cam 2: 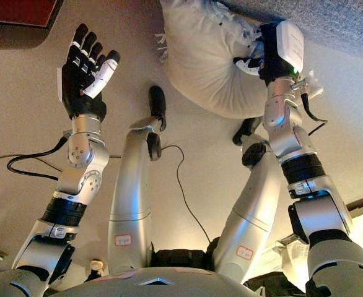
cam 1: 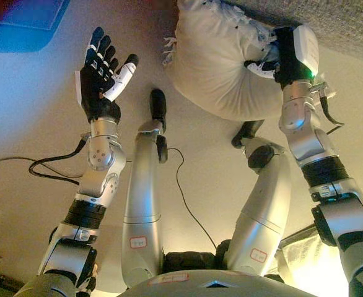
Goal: Pick up the pillow and put it on the sofa.
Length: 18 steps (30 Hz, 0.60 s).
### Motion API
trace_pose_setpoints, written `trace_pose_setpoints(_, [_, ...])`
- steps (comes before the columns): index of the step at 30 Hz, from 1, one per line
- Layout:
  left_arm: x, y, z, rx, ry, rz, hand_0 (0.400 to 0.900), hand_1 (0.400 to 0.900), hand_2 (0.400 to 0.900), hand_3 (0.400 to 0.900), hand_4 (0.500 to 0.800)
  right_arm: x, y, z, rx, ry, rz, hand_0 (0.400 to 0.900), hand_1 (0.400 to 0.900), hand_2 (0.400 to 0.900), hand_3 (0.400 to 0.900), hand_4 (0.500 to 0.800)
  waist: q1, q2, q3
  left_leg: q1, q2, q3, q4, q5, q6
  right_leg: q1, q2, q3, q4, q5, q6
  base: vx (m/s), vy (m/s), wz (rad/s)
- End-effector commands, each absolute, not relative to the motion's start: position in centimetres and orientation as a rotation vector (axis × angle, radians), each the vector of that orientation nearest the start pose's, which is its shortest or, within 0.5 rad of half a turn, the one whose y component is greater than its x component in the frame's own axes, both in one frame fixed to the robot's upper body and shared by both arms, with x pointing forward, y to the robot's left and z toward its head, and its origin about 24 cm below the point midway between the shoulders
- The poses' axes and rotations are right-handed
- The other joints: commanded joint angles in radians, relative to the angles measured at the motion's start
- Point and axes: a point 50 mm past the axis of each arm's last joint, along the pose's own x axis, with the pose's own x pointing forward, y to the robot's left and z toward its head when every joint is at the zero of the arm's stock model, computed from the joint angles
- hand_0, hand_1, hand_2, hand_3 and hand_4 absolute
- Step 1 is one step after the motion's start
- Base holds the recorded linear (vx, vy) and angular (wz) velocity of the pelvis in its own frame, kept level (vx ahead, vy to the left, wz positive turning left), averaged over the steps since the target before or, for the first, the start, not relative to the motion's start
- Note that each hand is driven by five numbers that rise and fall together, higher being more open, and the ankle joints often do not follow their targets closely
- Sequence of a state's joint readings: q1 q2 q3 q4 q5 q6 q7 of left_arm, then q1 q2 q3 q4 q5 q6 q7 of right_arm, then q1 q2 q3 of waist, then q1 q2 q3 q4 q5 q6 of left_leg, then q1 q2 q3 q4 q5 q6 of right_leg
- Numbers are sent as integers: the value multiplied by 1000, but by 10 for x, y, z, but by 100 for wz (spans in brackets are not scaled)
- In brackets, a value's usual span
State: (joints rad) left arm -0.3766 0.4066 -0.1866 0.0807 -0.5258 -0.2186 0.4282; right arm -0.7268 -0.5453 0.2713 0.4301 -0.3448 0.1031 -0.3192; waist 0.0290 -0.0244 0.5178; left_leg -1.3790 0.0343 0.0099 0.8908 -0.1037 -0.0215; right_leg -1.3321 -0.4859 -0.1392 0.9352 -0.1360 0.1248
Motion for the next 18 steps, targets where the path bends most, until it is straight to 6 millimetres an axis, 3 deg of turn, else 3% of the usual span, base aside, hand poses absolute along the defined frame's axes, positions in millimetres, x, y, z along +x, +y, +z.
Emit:
trace_pose_setpoints(1, [302, 190, 150, -247, -470, 229, 900, 900, 900, 900, 800, 356, -193, 203, -871, -507, -285, 400, 400, 400, 400, 500, 3, -14, -94, 84, 14, -58, -117, -36, -49, 50, 24, 12, -100, 51, 61, 46, -39, 0])
trace_pose_setpoints(11, [293, 213, 113, -192, -358, 332, 900, 900, 900, 900, 800, 311, -200, 177, -795, -601, -264, 400, 400, 400, 400, 500, -14, -47, -135, 516, 57, -67, -350, 7, -70, 535, 54, -85, -367, 89, 62, 110, -77, -3])
trace_pose_setpoints(13, [287, 221, 106, -173, -337, 342, 900, 900, 900, 900, 800, 302, -205, 171, -788, -592, -252, 400, 400, 400, 400, 500, -15, -48, -155, 633, 72, -71, -406, 18, -79, 684, 67, -120, -462, 103, 63, 192, -74, -1])
trace_pose_setpoints(14, [283, 226, 97, -162, -302, 341, 900, 900, 900, 900, 800, 294, -207, 169, -781, -594, -233, 400, 400, 400, 400, 500, -14, -49, -187, 730, 78, -63, -470, 57, -79, 808, 66, -156, -555, 145, 58, 160, -19, 3])
trace_pose_setpoints(18, [273, 235, 82, -137, -245, 354, 900, 900, 900, 900, 800, 282, -212, 163, -769, -580, -214, 400, 400, 400, 400, 500, -16, -46, -224, 948, 94, -38, -601, 79, -94, 1049, 83, -214, -700, 190, 79, 211, -6, -3])
